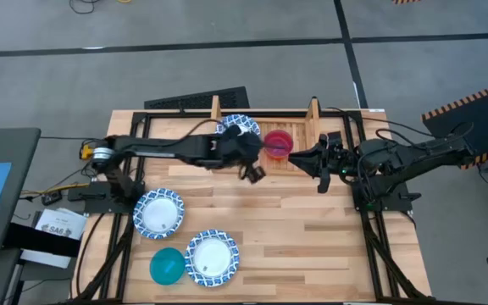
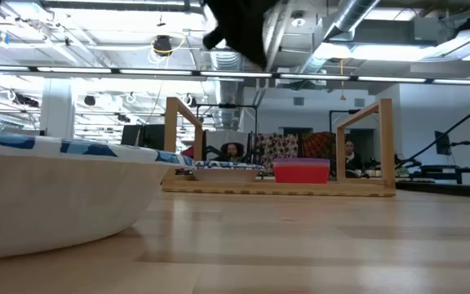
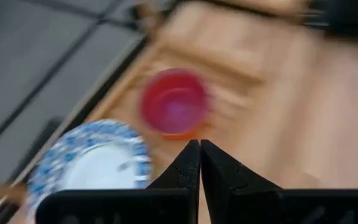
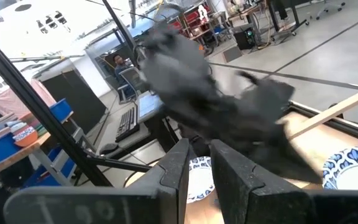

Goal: Place and stack bowls onto a shelf
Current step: Stack the top blue pattern bowl on top of the other blue pattern bowl on the shelf

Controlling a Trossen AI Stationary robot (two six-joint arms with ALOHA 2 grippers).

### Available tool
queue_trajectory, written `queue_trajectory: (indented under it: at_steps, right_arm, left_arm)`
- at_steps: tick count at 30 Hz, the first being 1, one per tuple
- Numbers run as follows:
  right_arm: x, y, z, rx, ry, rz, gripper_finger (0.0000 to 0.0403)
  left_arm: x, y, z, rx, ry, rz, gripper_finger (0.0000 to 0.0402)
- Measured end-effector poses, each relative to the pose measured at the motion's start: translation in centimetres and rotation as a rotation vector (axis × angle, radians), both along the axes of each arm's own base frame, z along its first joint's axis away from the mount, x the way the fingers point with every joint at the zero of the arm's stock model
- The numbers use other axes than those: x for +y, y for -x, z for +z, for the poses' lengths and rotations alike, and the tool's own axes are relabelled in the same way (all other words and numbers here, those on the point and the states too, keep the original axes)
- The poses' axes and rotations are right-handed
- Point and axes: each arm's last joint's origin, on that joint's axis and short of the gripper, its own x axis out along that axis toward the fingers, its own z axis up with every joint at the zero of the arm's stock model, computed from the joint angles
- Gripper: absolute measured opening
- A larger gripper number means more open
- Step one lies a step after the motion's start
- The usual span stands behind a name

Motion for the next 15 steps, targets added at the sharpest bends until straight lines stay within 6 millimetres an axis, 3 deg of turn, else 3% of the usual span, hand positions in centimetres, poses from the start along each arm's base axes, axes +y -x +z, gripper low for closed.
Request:
queue_trajectory:
  at_steps: [3, 6, 12, 15]
  right_arm:
    - [0.0, 0.0, 0.0, -0.002, -0.001, -0.001, 0.0095]
    - [0.0, -0.2, -0.1, 0.0, 0.0, -0.001, 0.0095]
    - [0.2, -0.7, -0.4, 0.001, -0.056, 0.002, 0.0095]
    - [0.4, -1.3, -0.4, -0.016, -0.079, 0.014, 0.0095]
  left_arm:
    - [-1.4, 2.0, 2.2, -0.067, 0.048, -0.18, 0.0]
    - [-2.8, 5.4, 3.8, -0.234, 0.087, -0.322, 0.0]
    - [-5.1, 13.9, 2.5, -0.591, 0.24, -0.524, 0.0]
    - [-5.9, 18.0, 1.7, -0.685, 0.277, -0.557, 0.0]
